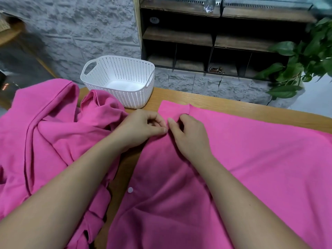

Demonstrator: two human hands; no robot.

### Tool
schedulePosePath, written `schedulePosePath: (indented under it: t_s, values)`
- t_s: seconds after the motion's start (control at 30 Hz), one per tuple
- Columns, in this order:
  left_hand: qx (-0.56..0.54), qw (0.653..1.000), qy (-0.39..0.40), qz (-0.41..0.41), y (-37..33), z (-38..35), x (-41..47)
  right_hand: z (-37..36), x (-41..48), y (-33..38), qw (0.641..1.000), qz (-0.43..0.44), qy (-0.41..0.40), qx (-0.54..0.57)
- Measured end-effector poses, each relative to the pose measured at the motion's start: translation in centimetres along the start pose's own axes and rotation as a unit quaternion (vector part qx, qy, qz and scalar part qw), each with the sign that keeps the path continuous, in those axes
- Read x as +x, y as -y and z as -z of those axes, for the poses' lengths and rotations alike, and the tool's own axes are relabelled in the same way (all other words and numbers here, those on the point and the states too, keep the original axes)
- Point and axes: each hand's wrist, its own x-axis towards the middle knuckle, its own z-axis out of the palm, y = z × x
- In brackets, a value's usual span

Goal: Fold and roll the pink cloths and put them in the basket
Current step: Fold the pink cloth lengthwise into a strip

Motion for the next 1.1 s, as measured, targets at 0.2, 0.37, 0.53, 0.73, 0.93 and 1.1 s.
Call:
schedulePosePath:
  t_s: [0.2,0.37,0.53,0.73,0.93,1.1]
  values:
    - [0.124,0.986,-0.106,-0.028,1.1,0.6,1.0,0.4,-0.1,0.2,1.0,-0.016,-0.003,0.008]
    - [0.19,0.977,-0.064,-0.067,0.8,-0.3,0.6,0.7,-0.1,0.2,0.999,-0.021,-0.014,0.035]
    - [0.196,0.975,-0.071,-0.07,0.5,-0.3,0.6,0.7,-0.1,0.1,0.998,-0.015,-0.022,0.048]
    - [0.226,0.969,-0.08,-0.062,0.2,-0.3,0.7,0.6,0.1,-0.2,0.997,-0.01,-0.056,0.045]
    - [0.252,0.964,-0.077,-0.036,0.5,0.3,1.0,0.5,0.1,-0.2,0.998,-0.001,-0.047,0.029]
    - [0.251,0.967,-0.018,-0.043,0.9,0.3,1.0,0.4,0.1,-0.3,0.999,-0.001,-0.046,0.028]
